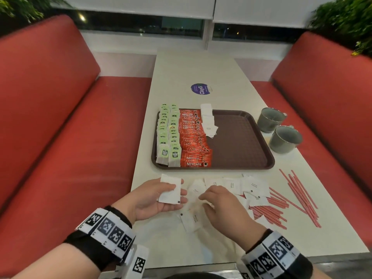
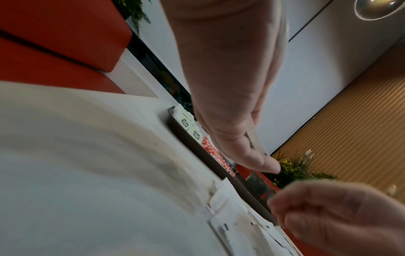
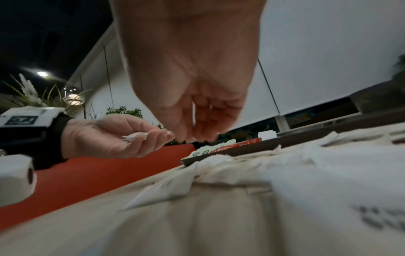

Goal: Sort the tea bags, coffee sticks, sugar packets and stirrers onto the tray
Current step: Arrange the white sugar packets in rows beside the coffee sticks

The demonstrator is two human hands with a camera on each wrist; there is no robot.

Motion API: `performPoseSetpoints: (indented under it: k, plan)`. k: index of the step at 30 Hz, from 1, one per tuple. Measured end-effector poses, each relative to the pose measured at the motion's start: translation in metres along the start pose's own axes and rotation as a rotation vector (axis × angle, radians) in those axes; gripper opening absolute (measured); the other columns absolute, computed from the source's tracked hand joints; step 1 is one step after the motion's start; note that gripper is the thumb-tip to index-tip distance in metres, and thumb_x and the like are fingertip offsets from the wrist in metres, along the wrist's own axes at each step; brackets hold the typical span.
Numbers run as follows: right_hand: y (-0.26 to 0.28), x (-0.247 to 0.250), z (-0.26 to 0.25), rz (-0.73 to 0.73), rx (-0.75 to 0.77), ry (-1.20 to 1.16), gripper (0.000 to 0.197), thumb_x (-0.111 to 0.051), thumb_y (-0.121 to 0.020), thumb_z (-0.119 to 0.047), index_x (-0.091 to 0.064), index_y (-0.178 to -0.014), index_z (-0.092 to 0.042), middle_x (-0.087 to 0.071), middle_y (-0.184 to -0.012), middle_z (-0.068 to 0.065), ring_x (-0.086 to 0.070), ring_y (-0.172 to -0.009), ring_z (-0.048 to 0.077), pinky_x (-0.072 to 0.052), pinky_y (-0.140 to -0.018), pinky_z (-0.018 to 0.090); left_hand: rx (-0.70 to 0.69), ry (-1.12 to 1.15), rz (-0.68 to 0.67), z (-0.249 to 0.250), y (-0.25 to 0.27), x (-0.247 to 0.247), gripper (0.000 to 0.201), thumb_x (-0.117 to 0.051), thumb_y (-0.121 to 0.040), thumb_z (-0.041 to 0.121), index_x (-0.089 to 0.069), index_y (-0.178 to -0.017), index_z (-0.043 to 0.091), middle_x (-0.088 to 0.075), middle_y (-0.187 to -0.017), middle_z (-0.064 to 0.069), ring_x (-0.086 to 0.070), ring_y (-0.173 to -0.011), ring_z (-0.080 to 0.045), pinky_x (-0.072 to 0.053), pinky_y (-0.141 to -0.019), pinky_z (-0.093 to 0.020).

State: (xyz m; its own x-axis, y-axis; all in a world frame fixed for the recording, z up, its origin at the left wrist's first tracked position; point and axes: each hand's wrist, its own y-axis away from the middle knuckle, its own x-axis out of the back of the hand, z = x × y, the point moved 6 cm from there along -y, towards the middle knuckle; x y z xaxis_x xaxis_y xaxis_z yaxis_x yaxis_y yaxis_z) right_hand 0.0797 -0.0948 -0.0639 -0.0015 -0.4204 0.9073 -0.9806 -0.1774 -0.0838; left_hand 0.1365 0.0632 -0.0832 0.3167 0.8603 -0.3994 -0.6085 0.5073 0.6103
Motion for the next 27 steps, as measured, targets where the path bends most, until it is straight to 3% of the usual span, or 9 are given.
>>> performPoseSetpoints:
  k: [3,6,11,15,17,20,22,27]
  plan:
    - [0.007,-0.018,0.0,-0.268,-0.211,0.147,0.042,-0.054,-0.088,-0.049,-0.059,-0.116,-0.019,-0.057,-0.111,-0.001,-0.051,-0.107,0.019,-0.041,-0.086,0.029,-0.051,0.019,0.098,0.0,0.004,0.018,0.023,-0.047,-0.096,0.005,-0.059,-0.116,0.004,-0.065,-0.086,-0.016,-0.066,-0.075,-0.028,-0.059,-0.07,-0.04]
    - [0.007,-0.027,-0.008,-0.328,-0.313,0.236,0.061,-0.06,-0.078,-0.063,-0.051,-0.117,-0.017,-0.052,-0.116,0.002,-0.048,-0.111,0.022,-0.042,-0.089,0.034,-0.075,0.0,0.137,-0.002,0.009,0.025,0.021,-0.048,-0.097,0.007,-0.059,-0.115,0.005,-0.06,-0.084,-0.013,-0.062,-0.073,-0.025,-0.058,-0.072,-0.039]
    - [0.005,-0.028,-0.014,-0.352,-0.403,0.21,0.068,-0.072,-0.075,-0.051,-0.041,-0.125,-0.017,-0.047,-0.122,0.003,-0.046,-0.116,0.025,-0.044,-0.09,0.037,-0.085,-0.067,0.146,-0.009,0.014,0.022,0.019,-0.051,-0.095,0.006,-0.058,-0.113,0.007,-0.059,-0.083,-0.011,-0.061,-0.073,-0.023,-0.057,-0.072,-0.036]
    - [0.005,-0.023,-0.012,-0.376,-0.454,0.072,0.056,-0.074,-0.078,-0.029,-0.039,-0.12,-0.018,-0.059,-0.104,0.003,-0.058,-0.095,0.023,-0.051,-0.077,0.033,-0.086,-0.154,0.128,-0.013,0.016,0.019,0.023,-0.057,-0.092,0.005,-0.057,-0.115,0.008,-0.059,-0.086,-0.01,-0.061,-0.073,-0.021,-0.056,-0.075,-0.035]
    - [0.007,-0.02,-0.009,-0.348,-0.475,-0.039,0.047,-0.072,-0.081,-0.02,-0.042,-0.117,-0.019,-0.057,-0.095,0.0,-0.057,-0.086,0.019,-0.047,-0.068,0.028,-0.087,-0.194,0.111,-0.013,0.016,0.016,0.027,-0.06,-0.09,0.005,-0.056,-0.116,0.008,-0.059,-0.089,-0.01,-0.061,-0.073,-0.02,-0.056,-0.075,-0.033]
    - [0.009,-0.015,-0.002,-0.269,-0.506,-0.21,0.027,-0.067,-0.084,-0.014,-0.051,-0.104,-0.022,-0.059,-0.094,-0.002,-0.057,-0.083,0.015,-0.045,-0.063,0.023,-0.1,-0.295,0.076,-0.012,0.015,0.009,0.03,-0.064,-0.088,0.006,-0.055,-0.116,0.011,-0.057,-0.093,-0.008,-0.06,-0.074,-0.017,-0.055,-0.077,-0.031]
    - [0.009,-0.007,0.004,-0.21,-0.502,-0.296,0.017,-0.068,-0.083,-0.015,-0.054,-0.089,-0.024,-0.057,-0.082,-0.007,-0.053,-0.073,0.009,-0.041,-0.058,0.018,-0.112,-0.361,0.06,-0.01,0.013,0.003,0.029,-0.064,-0.088,0.008,-0.056,-0.116,0.014,-0.058,-0.093,-0.006,-0.061,-0.077,-0.016,-0.055,-0.078,-0.03]
    - [0.006,0.021,0.022,-0.081,-0.533,-0.496,0.023,-0.067,-0.083,-0.009,-0.055,-0.067,-0.02,-0.051,-0.063,-0.008,-0.044,-0.054,0.004,-0.033,-0.048,0.012,-0.163,-0.458,0.034,-0.001,0.006,-0.011,0.028,-0.066,-0.087,0.009,-0.056,-0.112,0.017,-0.062,-0.089,-0.003,-0.061,-0.077,-0.013,-0.053,-0.078,-0.028]
